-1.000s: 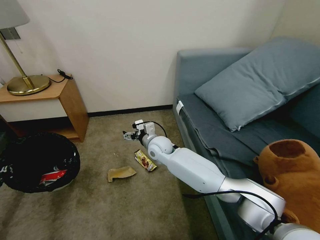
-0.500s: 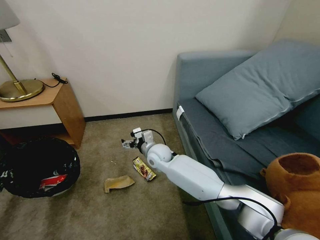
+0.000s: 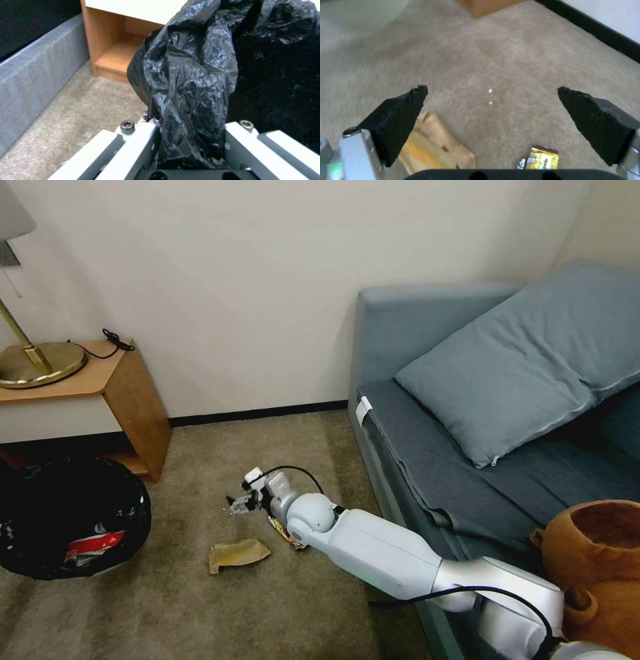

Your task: Pick up the trash bin, then pick up the garbage on the floor and place it into the trash bin.

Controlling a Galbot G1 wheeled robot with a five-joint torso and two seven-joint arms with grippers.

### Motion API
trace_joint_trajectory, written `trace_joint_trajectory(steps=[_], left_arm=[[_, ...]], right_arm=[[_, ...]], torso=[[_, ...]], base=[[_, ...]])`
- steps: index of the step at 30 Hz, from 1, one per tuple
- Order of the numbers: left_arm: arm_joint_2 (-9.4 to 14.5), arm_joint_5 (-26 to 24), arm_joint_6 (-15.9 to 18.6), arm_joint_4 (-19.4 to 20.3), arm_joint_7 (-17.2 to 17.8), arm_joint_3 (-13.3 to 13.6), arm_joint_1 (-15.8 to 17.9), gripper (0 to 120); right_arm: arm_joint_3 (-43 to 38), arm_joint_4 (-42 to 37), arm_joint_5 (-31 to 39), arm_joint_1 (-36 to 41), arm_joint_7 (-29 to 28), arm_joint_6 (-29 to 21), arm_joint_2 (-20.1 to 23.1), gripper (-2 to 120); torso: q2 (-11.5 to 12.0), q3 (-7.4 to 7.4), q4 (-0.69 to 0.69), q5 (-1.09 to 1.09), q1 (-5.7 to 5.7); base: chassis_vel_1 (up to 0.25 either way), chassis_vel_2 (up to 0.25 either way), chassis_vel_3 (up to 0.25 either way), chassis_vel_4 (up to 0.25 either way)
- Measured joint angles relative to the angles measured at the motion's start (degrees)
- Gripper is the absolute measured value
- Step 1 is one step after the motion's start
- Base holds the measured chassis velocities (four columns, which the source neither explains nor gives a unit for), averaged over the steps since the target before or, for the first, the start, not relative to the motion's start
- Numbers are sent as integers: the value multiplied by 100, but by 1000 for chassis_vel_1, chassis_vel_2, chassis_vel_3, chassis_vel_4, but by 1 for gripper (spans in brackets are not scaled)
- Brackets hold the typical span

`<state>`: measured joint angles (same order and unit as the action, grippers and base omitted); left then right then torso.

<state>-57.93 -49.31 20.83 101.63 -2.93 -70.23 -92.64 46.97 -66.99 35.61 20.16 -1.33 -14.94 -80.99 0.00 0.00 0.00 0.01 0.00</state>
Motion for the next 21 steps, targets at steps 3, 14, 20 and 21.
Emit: trace_joint_trajectory(steps=[3, 14, 20, 21], left_arm=[[-117, 48, 2, 151, 37, 15, 0, 4], [-228, 142, 77, 323, 106, 211, 222, 4], [-298, 153, 43, 318, 85, 123, 136, 4], [-298, 153, 43, 318, 85, 123, 136, 4]], right_arm=[[187, 309, -367, -14, 547, 276, -67, 100], [465, 1547, -900, 74, 1627, 1142, -560, 100], [683, 1754, -915, 112, 1779, 1302, -782, 100], [683, 1754, -915, 112, 1779, 1302, -782, 100]], torso=[[0, 0, -1, 0, 0], [0, 0, -1, -1, 0], [0, 1, -1, -1, 0], [0, 1, -1, -1, 0]], base=[[0, 0, 0, 0], [0, 0, 0, 0], [0, 0, 0, 0], [0, 0, 0, 0]])
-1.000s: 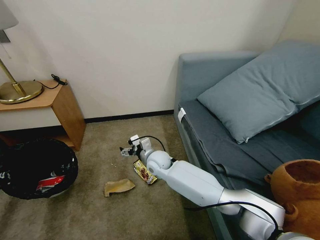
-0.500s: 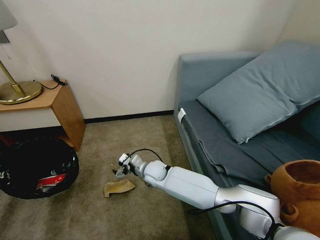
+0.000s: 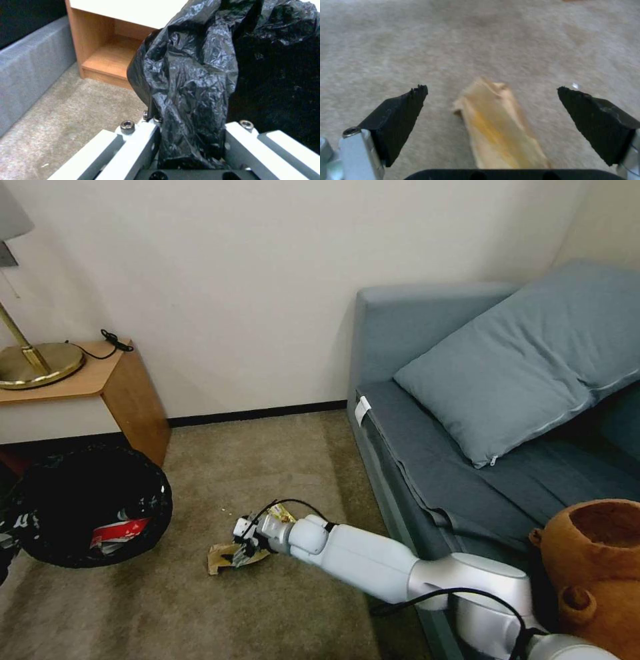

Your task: Pick up the trash bin, then pick up the garbage on the floor and place it into the trash bin.

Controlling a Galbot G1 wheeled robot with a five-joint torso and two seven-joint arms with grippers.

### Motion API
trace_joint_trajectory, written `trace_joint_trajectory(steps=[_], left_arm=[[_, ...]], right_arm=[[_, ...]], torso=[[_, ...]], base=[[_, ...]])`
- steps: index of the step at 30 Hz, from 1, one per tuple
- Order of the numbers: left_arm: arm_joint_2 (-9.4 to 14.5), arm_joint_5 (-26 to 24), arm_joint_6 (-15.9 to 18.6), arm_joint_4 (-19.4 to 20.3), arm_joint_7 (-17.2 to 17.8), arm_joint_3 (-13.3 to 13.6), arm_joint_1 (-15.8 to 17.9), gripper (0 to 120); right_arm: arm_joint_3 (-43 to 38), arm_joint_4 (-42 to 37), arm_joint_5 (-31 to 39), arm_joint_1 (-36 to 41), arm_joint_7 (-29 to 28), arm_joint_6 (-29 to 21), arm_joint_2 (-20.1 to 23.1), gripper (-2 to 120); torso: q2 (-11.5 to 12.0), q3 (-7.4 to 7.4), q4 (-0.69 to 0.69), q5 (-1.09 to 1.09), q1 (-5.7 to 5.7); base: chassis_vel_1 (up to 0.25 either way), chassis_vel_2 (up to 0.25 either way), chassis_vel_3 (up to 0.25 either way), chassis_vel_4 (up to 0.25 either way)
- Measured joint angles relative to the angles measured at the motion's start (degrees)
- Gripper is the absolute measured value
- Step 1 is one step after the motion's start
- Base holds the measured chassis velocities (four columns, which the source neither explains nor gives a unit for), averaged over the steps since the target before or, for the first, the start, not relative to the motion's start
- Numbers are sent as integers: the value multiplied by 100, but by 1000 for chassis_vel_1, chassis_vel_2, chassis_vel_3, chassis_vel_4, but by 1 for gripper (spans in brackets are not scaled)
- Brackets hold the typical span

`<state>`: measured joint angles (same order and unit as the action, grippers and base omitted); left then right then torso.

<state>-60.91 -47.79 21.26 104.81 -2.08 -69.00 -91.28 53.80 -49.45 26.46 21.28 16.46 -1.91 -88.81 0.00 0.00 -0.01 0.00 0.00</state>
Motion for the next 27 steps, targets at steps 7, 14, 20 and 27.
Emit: trace_joint_trajectory(steps=[7, 14, 20, 27], left_arm=[[-63, -14, -61, 20, -36, -120, -105, 4], [-147, -11, -98, 105, -60, -136, -143, 4], [-204, -12, -101, 284, -65, -169, -223, 4], [-248, 3, -95, 383, -59, -181, -239, 4]], right_arm=[[251, 229, 92, 56, -1, 115, -292, 100], [428, 498, 86, 193, -12, 324, -348, 100], [432, 749, 65, 194, -9, 444, -344, 100], [432, 596, 106, 136, -241, 527, -339, 100]], torso=[[0, 0, 0, 1, 0], [0, 0, 2, 0, 0], [0, 0, 2, 0, 0], [0, 0, 1, 0, 0]], base=[[0, 0, 0, 0], [0, 0, 0, 0], [0, 0, 0, 0], [0, 0, 0, 0]])
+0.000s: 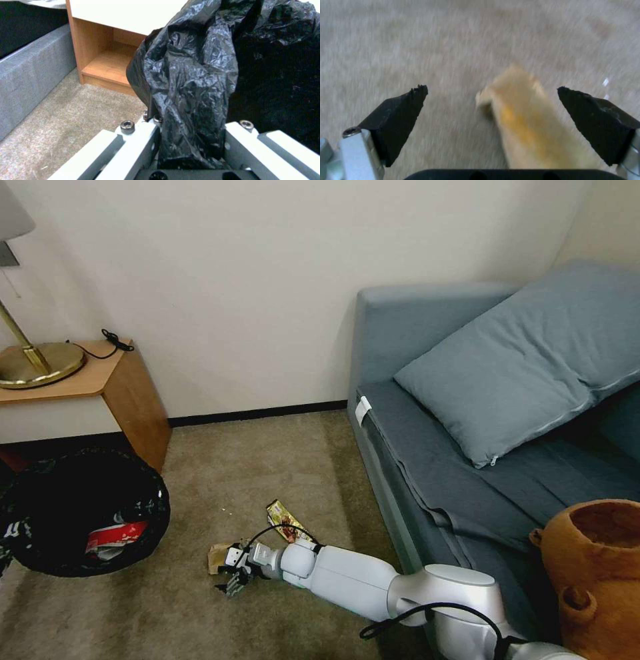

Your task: Pick up the trash bin, then pick up the garbage on the floor and place it into the trash bin.

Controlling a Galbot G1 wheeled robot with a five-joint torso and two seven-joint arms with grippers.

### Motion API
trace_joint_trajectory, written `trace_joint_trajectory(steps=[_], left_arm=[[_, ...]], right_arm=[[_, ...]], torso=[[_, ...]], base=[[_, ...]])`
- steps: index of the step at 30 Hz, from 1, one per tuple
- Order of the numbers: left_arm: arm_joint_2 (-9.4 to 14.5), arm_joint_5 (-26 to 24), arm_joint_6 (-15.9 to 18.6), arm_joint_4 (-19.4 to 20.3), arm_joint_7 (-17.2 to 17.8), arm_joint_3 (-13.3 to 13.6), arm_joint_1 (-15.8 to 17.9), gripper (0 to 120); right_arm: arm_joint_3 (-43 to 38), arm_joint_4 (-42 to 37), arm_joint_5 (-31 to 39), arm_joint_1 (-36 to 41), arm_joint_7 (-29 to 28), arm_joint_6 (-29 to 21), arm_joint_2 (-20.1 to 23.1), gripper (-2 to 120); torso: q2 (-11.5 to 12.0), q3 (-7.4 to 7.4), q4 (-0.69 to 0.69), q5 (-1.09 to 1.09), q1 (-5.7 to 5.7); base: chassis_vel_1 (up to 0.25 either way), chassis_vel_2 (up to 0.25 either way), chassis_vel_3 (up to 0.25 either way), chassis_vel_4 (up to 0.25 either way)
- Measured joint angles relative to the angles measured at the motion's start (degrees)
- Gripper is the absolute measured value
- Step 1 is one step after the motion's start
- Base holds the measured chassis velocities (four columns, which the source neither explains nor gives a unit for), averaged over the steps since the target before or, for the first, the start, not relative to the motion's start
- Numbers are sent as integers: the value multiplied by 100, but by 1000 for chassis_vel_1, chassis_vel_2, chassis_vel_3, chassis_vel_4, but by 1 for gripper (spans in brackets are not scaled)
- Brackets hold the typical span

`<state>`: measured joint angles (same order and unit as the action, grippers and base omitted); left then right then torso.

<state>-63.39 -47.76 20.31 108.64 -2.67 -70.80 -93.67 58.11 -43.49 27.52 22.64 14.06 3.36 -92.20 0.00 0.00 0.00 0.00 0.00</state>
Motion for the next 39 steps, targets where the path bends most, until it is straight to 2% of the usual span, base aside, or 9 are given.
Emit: trace_joint_trajectory(steps=[4, 11, 24, 39], left_arm=[[-5, -3, 12, -1, 3, -28, -1, 4], [30, -42, 12, -44, -3, -112, -52, 4], [116, -99, 9, -129, -15, -156, -56, 4], [143, -102, 7, -184, -22, -113, 18, 4]], right_arm=[[1, -99, 24, -111, -76, 176, 2, 100], [-30, -182, -8, -179, -114, 25, 4, 100], [-47, -157, -18, -142, -122, 36, 5, 100], [-45, -210, -143, -53, -98, 216, 7, 100]], torso=[[0, 0, 0, 0, 0], [0, 0, 0, 0, 0], [0, 0, -1, 0, 0], [0, 0, 0, 0, 0]], base=[[0, 0, 0, 0], [0, 0, 0, 0], [-6, 3, 4, -5], [-126, 128, 131, -126]])
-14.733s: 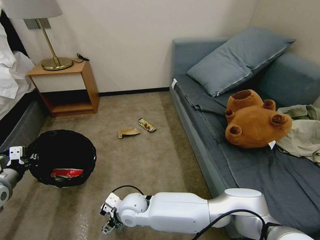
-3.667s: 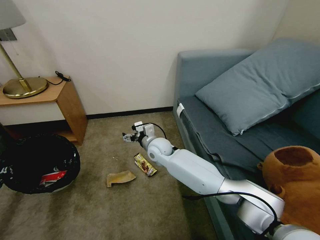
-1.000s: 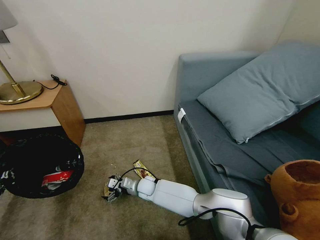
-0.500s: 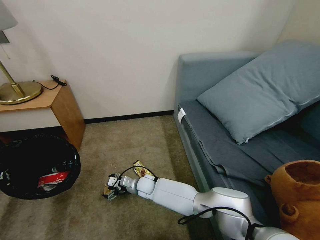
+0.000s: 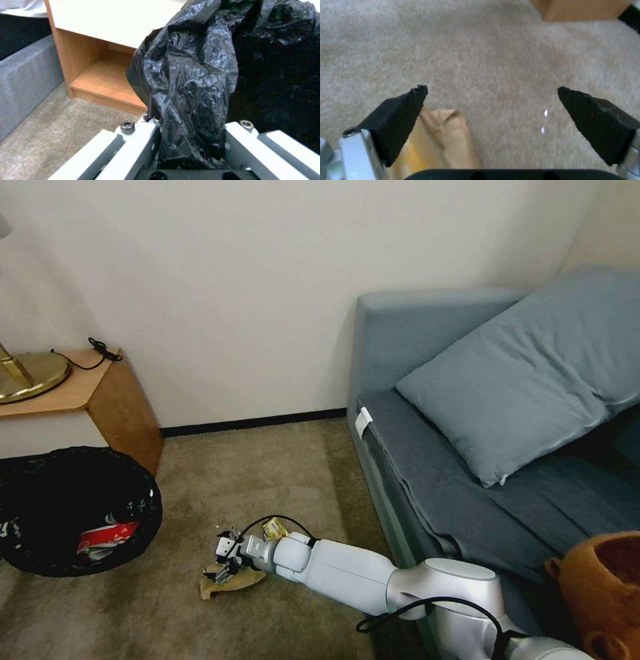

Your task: Pick up the trash bin, then pick up the garbage on the floor and place it into the trash bin.

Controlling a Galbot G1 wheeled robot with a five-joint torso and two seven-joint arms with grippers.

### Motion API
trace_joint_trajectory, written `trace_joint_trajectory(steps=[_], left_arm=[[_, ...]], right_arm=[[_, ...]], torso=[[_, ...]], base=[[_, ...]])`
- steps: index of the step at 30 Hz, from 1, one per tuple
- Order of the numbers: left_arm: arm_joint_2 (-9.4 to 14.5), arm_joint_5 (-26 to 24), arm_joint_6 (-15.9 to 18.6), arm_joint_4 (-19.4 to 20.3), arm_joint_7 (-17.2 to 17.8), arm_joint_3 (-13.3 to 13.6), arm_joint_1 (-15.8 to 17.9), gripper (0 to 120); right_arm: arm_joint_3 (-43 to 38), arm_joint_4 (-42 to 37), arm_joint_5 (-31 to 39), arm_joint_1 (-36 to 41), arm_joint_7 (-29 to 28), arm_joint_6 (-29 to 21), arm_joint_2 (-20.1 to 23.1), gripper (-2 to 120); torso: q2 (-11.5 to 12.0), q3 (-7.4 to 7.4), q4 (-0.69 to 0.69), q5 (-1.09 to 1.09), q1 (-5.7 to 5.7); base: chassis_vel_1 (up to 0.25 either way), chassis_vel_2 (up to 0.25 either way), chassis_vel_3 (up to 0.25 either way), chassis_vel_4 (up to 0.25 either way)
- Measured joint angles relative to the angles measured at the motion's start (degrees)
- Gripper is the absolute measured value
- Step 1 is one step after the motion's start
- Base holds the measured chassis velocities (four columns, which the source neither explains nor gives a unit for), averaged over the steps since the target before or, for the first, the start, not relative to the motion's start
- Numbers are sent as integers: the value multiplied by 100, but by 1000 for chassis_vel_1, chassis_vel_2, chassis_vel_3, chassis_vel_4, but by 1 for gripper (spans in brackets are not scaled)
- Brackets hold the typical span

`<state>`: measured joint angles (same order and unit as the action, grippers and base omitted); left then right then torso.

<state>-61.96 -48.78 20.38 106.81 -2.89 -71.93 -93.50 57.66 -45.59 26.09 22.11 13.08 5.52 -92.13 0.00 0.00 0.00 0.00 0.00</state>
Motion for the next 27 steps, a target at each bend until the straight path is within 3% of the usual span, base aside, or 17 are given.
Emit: trace_joint_trajectory(steps=[5, 13, 27], left_arm=[[12, -5, 0, -3, 0, -1, 0, 4], [40, -48, 10, 22, 10, -102, -110, 4], [-84, -12, -12, 142, -25, -90, -216, 4]], right_arm=[[-2, -49, -300, 84, 166, 52, 0, 100], [-115, 143, -793, 242, 932, 61, 0, 100], [-326, 1072, -1269, 414, 925, 275, -1, 100]], torso=[[0, 1, 1, 0, 0], [0, 0, -2, 0, 0], [0, 0, 0, 0, 0]], base=[[-81, 79, 81, -73], [0, 0, 0, 0], [0, 0, 0, 0]])
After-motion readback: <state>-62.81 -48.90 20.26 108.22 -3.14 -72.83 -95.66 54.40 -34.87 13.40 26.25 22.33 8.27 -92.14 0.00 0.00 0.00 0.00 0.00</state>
